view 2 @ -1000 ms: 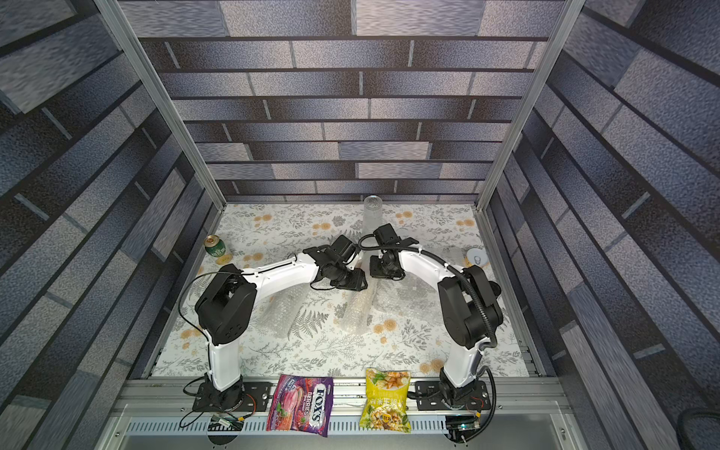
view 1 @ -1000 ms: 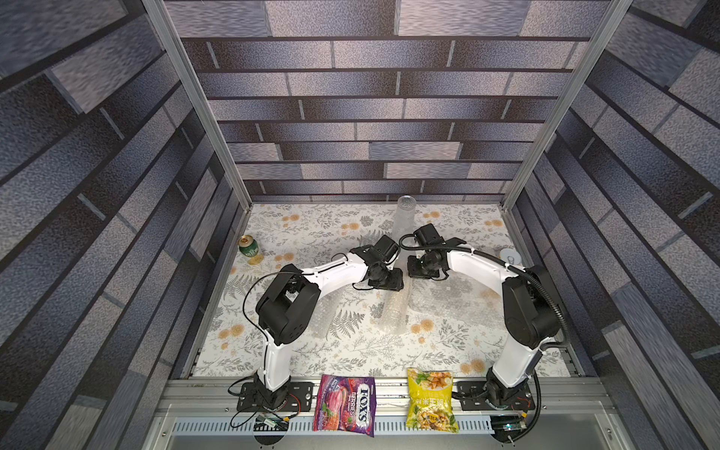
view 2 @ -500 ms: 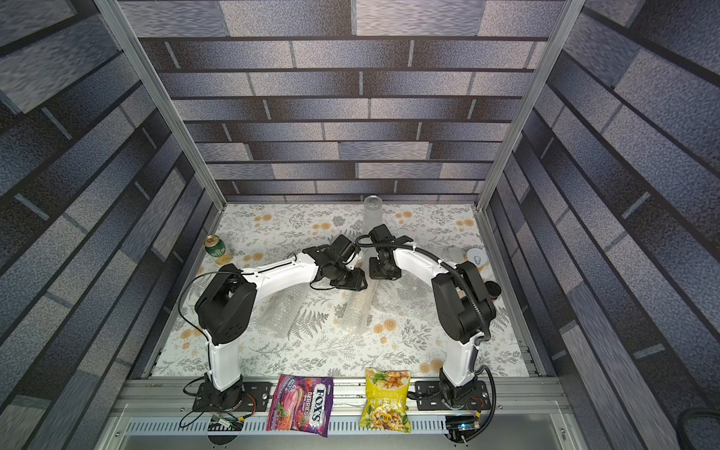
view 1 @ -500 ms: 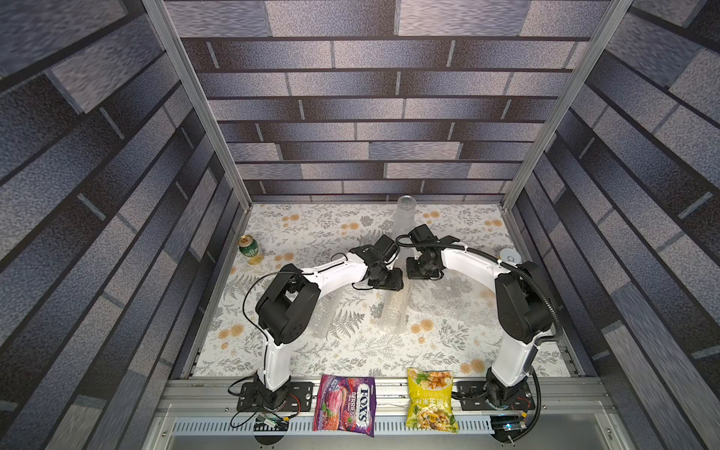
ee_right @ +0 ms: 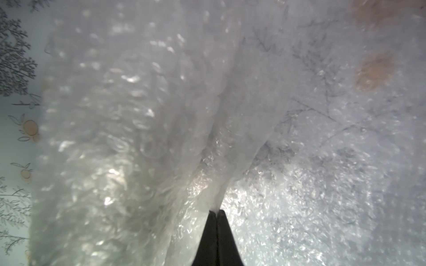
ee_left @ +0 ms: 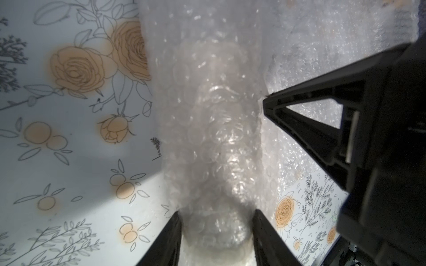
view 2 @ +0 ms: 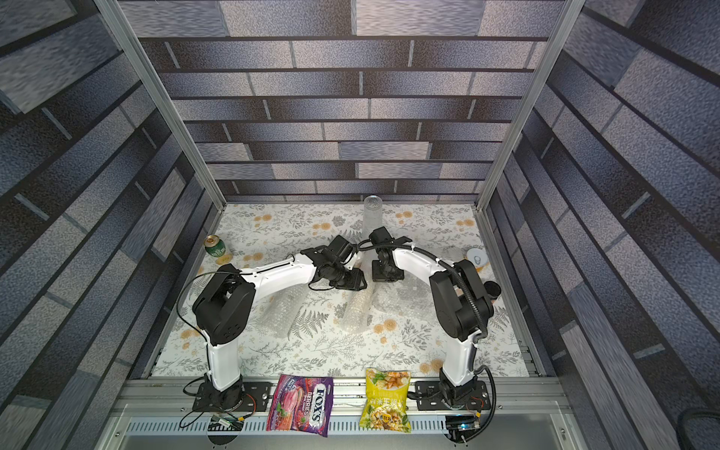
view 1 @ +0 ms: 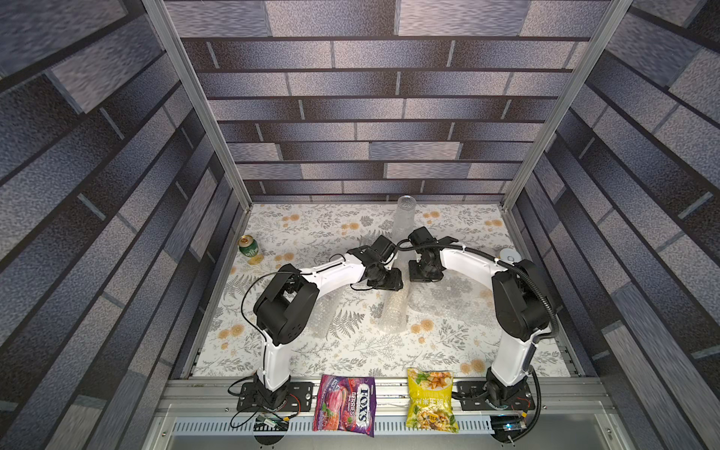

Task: Unwrap the vase from the bubble wrap
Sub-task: Unwrap the bubble wrap at the center of the board.

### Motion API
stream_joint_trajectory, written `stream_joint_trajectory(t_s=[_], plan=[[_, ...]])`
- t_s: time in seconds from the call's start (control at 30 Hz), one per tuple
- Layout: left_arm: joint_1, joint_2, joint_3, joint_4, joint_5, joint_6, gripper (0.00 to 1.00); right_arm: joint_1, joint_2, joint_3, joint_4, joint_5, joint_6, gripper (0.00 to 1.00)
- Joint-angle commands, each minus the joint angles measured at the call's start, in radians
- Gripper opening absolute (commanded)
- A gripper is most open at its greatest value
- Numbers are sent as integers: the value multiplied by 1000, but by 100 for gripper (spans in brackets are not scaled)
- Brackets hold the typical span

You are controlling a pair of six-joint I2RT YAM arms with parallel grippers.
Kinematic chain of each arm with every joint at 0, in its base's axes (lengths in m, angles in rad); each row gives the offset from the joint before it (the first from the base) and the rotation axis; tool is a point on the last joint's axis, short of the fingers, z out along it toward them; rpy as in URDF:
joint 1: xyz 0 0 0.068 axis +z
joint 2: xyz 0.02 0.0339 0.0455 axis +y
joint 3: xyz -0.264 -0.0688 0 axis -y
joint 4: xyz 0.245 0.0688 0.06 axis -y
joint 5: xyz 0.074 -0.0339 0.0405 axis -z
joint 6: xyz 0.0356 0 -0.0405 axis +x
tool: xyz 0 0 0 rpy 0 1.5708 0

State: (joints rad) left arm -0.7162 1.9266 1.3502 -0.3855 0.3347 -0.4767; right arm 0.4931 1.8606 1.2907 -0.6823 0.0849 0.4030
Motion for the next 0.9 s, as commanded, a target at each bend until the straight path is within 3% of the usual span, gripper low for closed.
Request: stream_joint_trajectory(t_s=[0.0,0.37,0.57,0.87], plan=[[18,32,-69,-99,-77,16,50,-34,-3,-20,-10,34,-1,4],[5,8,-44,-84,-68,16,50,-48,-170,-105,60,-225,15,20],[-6,21,-3,-88,-65,20,50,-2,-247,-180,59,-255,62,26],[-11,28,7,-96,-66,22,50,46,-253,-267,104,-273,123,27]])
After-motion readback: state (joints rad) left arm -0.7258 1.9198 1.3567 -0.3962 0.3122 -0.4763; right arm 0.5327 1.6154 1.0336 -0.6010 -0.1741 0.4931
